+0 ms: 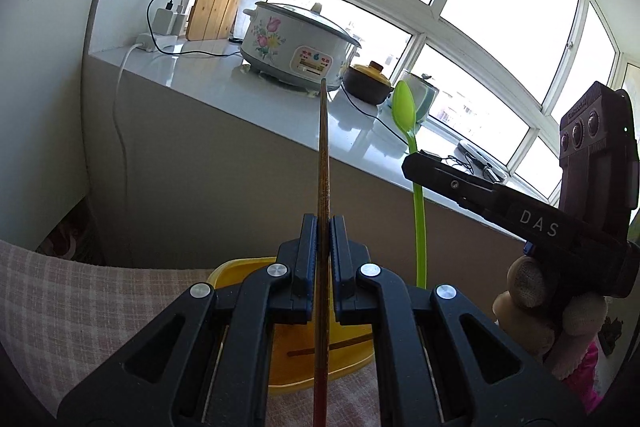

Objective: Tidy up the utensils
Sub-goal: 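Carry the chopstick over the yellow container with left gripper while right gripper carries the green spoon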

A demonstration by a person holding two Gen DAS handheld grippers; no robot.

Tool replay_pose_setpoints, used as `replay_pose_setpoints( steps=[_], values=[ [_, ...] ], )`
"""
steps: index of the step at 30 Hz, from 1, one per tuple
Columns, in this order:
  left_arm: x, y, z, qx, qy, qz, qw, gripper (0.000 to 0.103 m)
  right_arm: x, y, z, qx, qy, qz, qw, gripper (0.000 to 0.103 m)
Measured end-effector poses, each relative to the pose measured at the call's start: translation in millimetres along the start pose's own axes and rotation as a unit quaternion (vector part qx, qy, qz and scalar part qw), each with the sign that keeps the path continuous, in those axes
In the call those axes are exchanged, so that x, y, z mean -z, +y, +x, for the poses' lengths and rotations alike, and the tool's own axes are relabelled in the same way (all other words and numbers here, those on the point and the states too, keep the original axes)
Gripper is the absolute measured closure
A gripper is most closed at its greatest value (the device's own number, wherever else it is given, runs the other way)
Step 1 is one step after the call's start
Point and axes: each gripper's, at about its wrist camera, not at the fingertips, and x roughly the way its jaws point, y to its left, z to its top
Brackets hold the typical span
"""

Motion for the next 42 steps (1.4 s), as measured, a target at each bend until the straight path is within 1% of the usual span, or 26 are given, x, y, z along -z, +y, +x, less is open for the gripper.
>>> replay_pose_setpoints(
  steps=[4,7,13,19,25,28,35,42],
  values=[
    [-3.4,-2.3,7.0,-0.004,-0.001,0.006,1.0,0.098,-3.4,-15.0,10.3,-0.007,0.007,0.025,1.0,0.098],
    [-4.7,-3.7,13.0,-0.008,-0.004,0.009,0.9999,0.098,-8.2,-19.4,15.0,-0.01,0.005,0.032,0.999,0.098],
    [-2.4,-4.9,22.4,-0.023,-0.013,0.013,0.9996,0.098,-5.0,-14.6,23.1,-0.007,0.003,0.027,1.0,0.098],
    [1.3,-5.4,28.1,-0.027,-0.017,0.017,0.9993,0.098,9.2,1.4,29.7,0.002,0.005,-0.018,1.0,0.098],
    [6.4,-8.7,30.9,-0.039,-0.026,0.029,0.9985,0.098,15.5,-5.6,34.4,0.003,0.011,-0.009,1.0,0.098],
    [7.5,-10.2,31.9,-0.046,-0.031,0.032,0.9979,0.098,16.3,-3.2,29.3,0.011,0.0,-0.02,1.0,0.098],
    [8.6,-11.2,32.4,-0.049,-0.039,0.036,0.9974,0.098,25.1,15.4,12.4,0.027,-0.027,-0.058,0.998,0.098],
    [13.2,-8.0,25.3,-0.055,-0.052,0.031,0.9967,0.098,30.8,17.4,9.4,0.037,-0.048,-0.046,0.997,0.098]
  ],
)
